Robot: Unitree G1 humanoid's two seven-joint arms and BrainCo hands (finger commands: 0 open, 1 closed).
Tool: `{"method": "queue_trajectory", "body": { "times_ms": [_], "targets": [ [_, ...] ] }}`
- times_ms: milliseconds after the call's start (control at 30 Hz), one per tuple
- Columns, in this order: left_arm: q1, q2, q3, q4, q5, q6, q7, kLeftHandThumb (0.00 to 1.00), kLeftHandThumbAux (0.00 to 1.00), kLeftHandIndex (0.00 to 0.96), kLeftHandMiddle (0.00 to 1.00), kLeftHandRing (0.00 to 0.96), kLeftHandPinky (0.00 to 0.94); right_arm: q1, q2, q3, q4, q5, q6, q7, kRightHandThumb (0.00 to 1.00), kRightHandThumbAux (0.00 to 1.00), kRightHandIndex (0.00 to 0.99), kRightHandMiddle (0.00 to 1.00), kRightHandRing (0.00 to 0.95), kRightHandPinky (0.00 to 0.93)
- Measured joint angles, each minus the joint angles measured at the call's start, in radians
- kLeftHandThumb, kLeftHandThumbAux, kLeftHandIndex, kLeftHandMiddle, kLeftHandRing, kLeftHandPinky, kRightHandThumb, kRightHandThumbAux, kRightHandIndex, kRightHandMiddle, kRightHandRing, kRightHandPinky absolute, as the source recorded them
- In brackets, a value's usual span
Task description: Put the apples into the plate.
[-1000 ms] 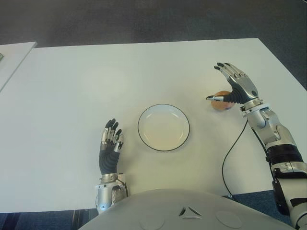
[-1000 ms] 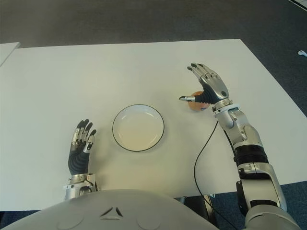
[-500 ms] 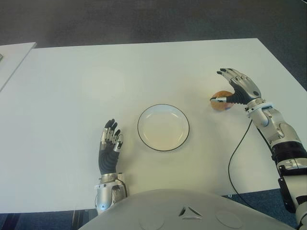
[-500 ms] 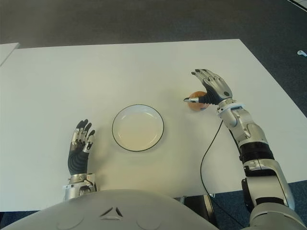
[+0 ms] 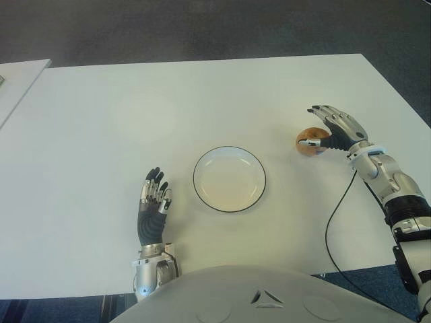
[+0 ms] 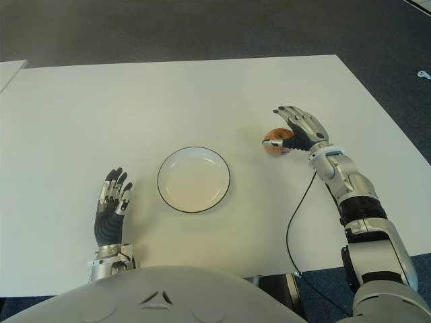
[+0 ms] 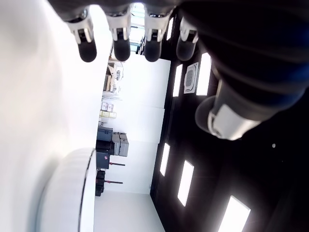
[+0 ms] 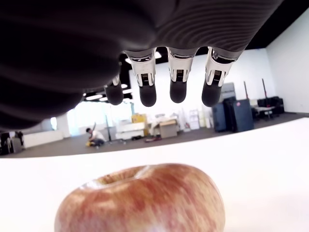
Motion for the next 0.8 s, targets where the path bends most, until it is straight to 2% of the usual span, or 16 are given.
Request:
{"method": "queue_trajectory", "body": {
  "times_ms": [333,800],
  "targets": [
    [0.0,0.0,-0.001,-0.002,-0.019,0.004,0.0,0.237,0.638,0.0,0.0,0.0,0.0,-0.021,0.0,0.022,0.055,0.019,0.0,0.016,0.239,0.23,0.0,0.0,0.0,0.0],
    [0.001,0.0,0.001,0.0,0.02,-0.008,0.0,0.242,0.628,0.0,0.0,0.0,0.0,-0.062,0.005,0.046,0.14,0.037,-0.001,0.017,0.242,0.232,0.0,0.0,0.0,0.0]
  ]
}}
